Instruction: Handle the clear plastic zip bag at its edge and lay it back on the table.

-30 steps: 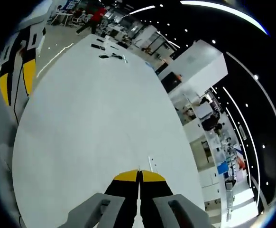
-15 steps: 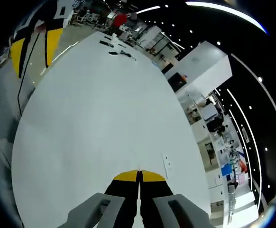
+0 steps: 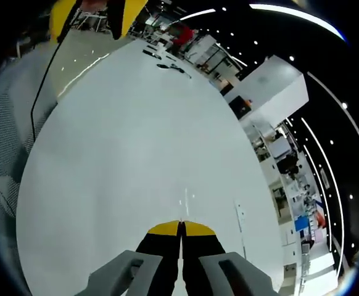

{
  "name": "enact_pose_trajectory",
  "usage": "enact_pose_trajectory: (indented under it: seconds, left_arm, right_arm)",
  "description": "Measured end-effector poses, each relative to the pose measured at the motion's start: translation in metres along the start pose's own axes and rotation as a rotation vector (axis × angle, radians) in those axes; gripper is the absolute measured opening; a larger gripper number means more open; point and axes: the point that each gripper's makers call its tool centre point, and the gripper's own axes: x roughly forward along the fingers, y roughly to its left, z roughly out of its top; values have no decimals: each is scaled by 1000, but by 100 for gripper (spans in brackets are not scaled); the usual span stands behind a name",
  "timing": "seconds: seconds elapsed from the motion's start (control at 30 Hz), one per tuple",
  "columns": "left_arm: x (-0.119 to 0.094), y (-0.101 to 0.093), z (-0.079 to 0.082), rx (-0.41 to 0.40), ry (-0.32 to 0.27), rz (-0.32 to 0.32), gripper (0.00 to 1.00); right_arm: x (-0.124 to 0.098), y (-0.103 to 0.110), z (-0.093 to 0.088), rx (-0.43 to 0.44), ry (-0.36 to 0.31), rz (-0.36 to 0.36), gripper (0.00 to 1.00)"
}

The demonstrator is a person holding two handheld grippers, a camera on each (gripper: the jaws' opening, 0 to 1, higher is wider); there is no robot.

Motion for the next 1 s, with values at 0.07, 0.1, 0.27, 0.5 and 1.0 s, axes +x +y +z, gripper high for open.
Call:
enact_pose_trajectory:
  seconds: [0.07, 0.1, 0.27, 0.5, 1.0]
  left_arm:
    - [0, 0, 0, -2, -1, 1, 18]
    - [0, -1, -1, -3, 0, 0, 18]
    - [0, -3, -2, -5, 5, -1, 18]
    - [0, -3, -5, -9, 10, -2, 18]
    - [0, -11, -16, -18, 29, -13, 17]
  right_arm:
    - [2, 6, -3, 24, 8, 13, 0]
    - [2, 9, -3, 29, 6, 16, 0]
    - [4, 14, -2, 35, 3, 20, 0]
    - [10, 27, 0, 65, 9, 40, 0]
    - [12, 57, -6, 97, 23, 105, 10]
